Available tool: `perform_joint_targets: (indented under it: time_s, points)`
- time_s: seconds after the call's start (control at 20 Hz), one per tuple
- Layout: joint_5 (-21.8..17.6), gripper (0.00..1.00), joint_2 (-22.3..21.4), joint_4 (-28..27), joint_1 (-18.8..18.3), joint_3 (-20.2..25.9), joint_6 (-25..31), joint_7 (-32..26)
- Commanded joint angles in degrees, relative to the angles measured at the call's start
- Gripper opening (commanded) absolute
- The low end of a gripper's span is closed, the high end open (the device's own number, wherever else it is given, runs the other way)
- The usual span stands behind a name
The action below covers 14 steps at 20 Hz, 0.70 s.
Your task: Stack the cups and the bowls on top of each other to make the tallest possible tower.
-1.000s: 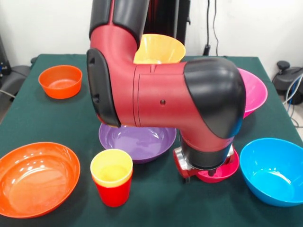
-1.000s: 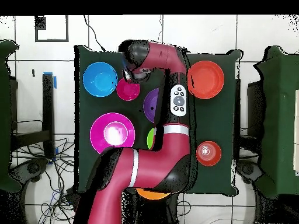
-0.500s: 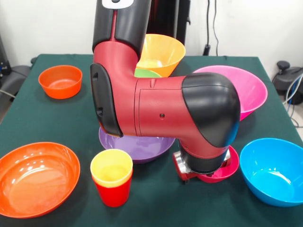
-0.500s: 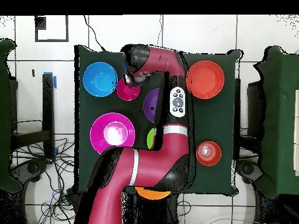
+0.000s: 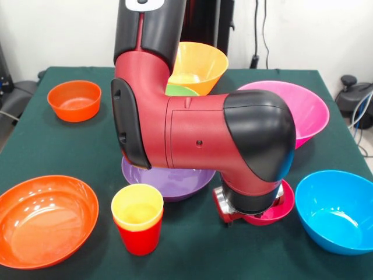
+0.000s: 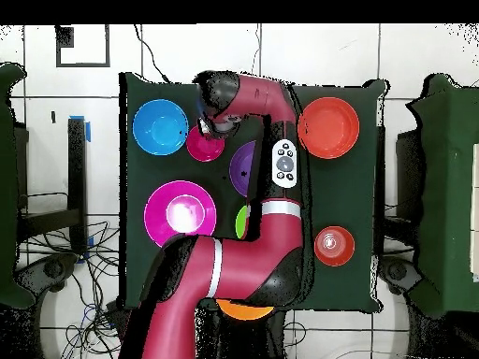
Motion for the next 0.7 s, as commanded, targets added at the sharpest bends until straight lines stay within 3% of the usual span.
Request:
perform_joint_targets:
  time_s: [0.05,0.7]
  points:
    - [-0.13,0.0,2.7,0.81,0.95,1.7,6.7,8.06]
    - [1.88,0.0,-0.3,7.56,0.39,0.97,1.17,5.61]
